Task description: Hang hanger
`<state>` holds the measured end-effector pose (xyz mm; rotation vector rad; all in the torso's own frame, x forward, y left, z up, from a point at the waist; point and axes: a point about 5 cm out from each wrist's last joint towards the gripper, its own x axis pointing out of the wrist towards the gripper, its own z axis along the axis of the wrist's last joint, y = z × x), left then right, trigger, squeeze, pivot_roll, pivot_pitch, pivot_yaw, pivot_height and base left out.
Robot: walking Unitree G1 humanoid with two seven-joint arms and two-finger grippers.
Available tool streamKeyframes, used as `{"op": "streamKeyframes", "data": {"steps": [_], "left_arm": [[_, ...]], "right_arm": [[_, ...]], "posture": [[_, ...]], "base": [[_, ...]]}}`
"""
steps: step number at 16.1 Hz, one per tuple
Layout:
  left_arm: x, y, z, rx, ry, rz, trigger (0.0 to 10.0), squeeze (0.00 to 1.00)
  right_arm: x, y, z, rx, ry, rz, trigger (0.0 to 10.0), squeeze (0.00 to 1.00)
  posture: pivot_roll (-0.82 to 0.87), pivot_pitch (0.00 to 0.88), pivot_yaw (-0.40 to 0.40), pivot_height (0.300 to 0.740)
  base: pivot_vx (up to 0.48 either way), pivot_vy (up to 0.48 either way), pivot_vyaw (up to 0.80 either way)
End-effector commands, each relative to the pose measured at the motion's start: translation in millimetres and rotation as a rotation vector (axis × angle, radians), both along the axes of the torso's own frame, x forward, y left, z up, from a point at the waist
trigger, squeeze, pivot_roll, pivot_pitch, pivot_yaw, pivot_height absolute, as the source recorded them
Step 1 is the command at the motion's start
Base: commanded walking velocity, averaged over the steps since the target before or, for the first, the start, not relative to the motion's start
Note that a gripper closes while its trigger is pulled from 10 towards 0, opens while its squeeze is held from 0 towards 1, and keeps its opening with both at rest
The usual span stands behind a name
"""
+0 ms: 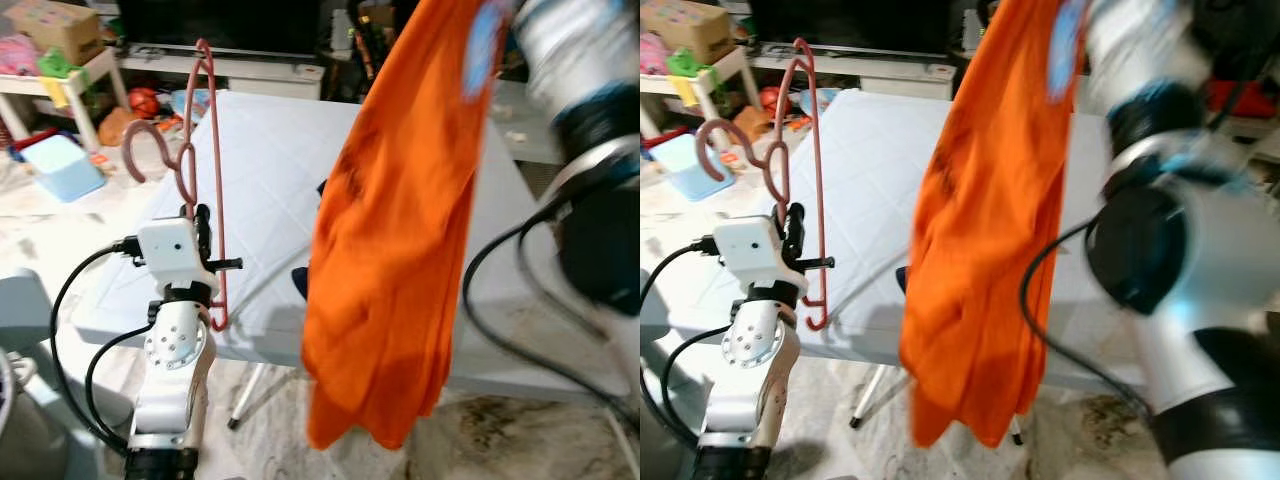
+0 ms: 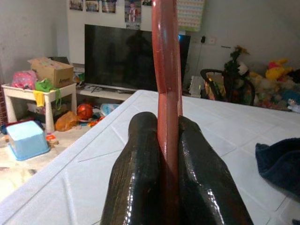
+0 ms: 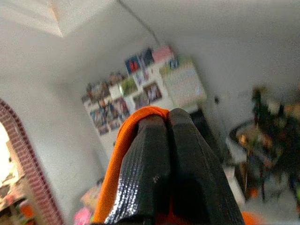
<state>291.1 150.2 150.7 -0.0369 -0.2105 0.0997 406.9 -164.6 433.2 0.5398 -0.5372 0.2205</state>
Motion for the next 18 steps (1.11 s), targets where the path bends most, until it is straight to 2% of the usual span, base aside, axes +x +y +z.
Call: {"op": "streamKeyframes", "data": {"steps": [1, 2, 4, 5, 6, 8, 9, 10, 11, 12, 13, 17, 18], "left_arm": [[-2.8, -0.2, -30, 0.004, 0.139, 0.017, 10.0, 0.0], [-1.5, -1.2, -28, 0.013, 0.124, 0.014, 10.0, 0.0], [-1.5, -2.0, -29, 0.013, 0.122, 0.013, 10.0, 0.0], [-2.2, -2.3, -30, 0.013, 0.126, 0.012, 10.0, 0.0], [-4.4, -3.2, -32, 0.013, 0.131, 0.007, 10.0, 0.0], [-8.5, -4.9, -36, 0.016, 0.146, -0.011, 10.0, 0.0], [-10.0, -5.4, -39, 0.018, 0.159, -0.02, 10.0, 0.0], [-10.5, -5.9, -40, 0.018, 0.164, -0.023, 10.0, 0.0], [-11.6, -7.7, -41, 0.02, 0.17, -0.038, 10.0, 0.0], [-14.0, -8.6, -41, 0.024, 0.177, -0.052, 10.0, 0.0], [-15.4, -9.0, -42, 0.034, 0.183, -0.067, 10.0, 0.0], [-12.5, 0.1, -39, 0.057, 0.181, -0.075, 10.0, 0.0], [-11.0, -1.1, -38, 0.06, 0.178, -0.083, 10.0, 0.0]], "right_arm": [[0.3, -5.1, 0, -0.037, 0.006, -0.033, 10.0, 0.0], [1.1, -9.1, -3, -0.094, 0.012, -0.067, 10.0, 0.0], [9.9, -9.9, -36, -0.181, 0.097, -0.08, 10.0, 0.0], [16.0, -7.6, -67, -0.277, 0.179, -0.079, 10.0, 0.0], [19.9, -4.0, -110, -0.394, 0.259, -0.047, 10.0, 0.0], [16.5, 0.3, -179, -0.56, 0.381, 0.022, 10.0, 0.0], [11.9, 0.3, -205, -0.593, 0.424, 0.051, 10.0, 0.0], [9.8, 0.4, -213, -0.604, 0.431, 0.066, 10.0, 0.0], [4.9, 2.0, -227, -0.649, 0.426, 0.12, 10.0, 0.36], [-0.7, 6.5, -237, -0.652, 0.404, 0.203, 10.0, 1.0], [-5.9, 4.4, -245, -0.665, 0.396, 0.19, 10.0, 1.0], [-26.6, -6.8, -273, -0.721, 0.429, 0.264, 10.0, 1.0], [-33.1, -9.2, -283, -0.796, 0.449, 0.315, 10.0, 1.0]], "posture": [[0.01, 0.0, -0.13, 0.74], [0.01, 0.0, -0.131, 0.74], [0.01, 0.0, -0.131, 0.74], [0.01, 0.0, -0.129, 0.74], [0.01, 0.0, -0.126, 0.74], [0.01, 0.0, -0.115, 0.74], [0.0, 0.0, -0.106, 0.74], [0.0, 0.0, -0.102, 0.74], [-0.01, 0.0, -0.093, 0.74], [-0.01, 0.0, -0.08, 0.74], [0.0, 0.0, -0.076, 0.74], [0.0, 0.0, -0.062, 0.74], [0.0, 0.0, -0.056, 0.74]], "base": [[0.0, 0.0, 0.0], [0.0, 0.0, 0.0], [0.0, 0.0, 0.0], [0.0, 0.0, 0.0], [0.0, 0.0, 0.0], [0.0, 0.0, 0.0], [0.0, 0.0, 0.0], [0.0, 0.0, 0.0], [0.0, 0.0, 0.0], [0.0, 0.0, 0.0], [0.0, 0.0, 0.0], [0.0, 0.0, 0.0], [0.0, 0.0, 0.0]]}}
